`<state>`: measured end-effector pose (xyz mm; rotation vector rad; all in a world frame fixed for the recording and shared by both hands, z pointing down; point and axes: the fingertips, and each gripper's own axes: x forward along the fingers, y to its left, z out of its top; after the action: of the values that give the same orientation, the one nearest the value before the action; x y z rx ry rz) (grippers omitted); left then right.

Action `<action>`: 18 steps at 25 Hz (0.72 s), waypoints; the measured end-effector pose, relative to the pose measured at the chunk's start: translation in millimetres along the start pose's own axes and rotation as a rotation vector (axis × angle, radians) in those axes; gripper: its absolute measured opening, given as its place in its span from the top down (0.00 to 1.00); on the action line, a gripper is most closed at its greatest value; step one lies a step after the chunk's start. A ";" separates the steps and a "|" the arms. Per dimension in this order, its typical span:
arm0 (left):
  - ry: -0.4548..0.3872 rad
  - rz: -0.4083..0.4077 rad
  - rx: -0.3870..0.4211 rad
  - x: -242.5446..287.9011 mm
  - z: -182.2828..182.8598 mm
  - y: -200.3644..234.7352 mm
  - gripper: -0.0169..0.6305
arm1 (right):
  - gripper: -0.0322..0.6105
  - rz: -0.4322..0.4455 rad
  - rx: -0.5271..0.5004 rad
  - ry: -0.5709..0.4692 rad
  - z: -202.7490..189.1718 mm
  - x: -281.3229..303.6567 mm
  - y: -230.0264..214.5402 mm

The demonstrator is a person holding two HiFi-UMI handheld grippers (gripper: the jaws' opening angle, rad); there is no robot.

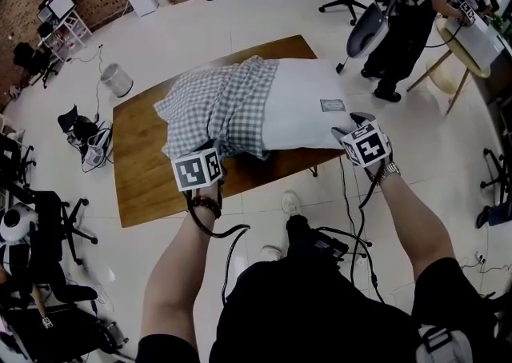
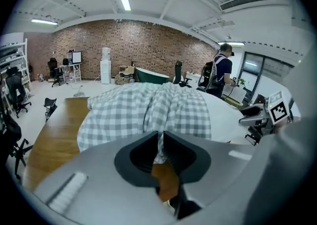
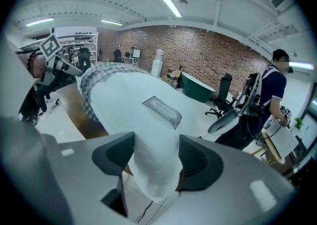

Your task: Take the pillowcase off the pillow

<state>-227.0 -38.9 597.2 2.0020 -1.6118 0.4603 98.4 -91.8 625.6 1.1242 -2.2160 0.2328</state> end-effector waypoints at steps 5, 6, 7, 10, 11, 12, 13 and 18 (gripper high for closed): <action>-0.032 -0.002 0.056 -17.8 25.0 -18.9 0.88 | 0.51 0.019 -0.051 -0.041 29.9 -39.8 6.4; -0.033 -0.007 0.064 -19.5 28.7 -20.3 0.87 | 0.51 0.021 -0.058 -0.047 35.8 -43.9 8.3; -0.035 -0.013 0.072 -20.4 33.1 -22.0 0.87 | 0.51 0.020 -0.064 -0.053 42.0 -47.0 9.6; -0.043 -0.029 0.108 -20.2 47.0 -28.2 0.85 | 0.51 0.021 -0.088 -0.068 56.5 -50.1 13.8; -0.046 -0.033 0.119 -20.6 52.1 -29.5 0.85 | 0.51 0.024 -0.099 -0.070 60.9 -49.4 16.8; -0.048 -0.038 0.128 -21.3 58.4 -30.9 0.84 | 0.51 0.027 -0.111 -0.072 66.3 -48.7 19.5; -0.050 -0.043 0.137 -21.7 65.8 -32.7 0.84 | 0.51 0.031 -0.123 -0.073 72.9 -48.3 21.1; -0.050 -0.075 0.195 -12.8 107.5 -46.0 0.81 | 0.51 0.053 -0.167 -0.083 108.6 -42.4 15.5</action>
<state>-191.8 -85.2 495.0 2.2258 -1.5672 0.5614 54.9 -99.8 516.6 1.0015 -2.2929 0.0226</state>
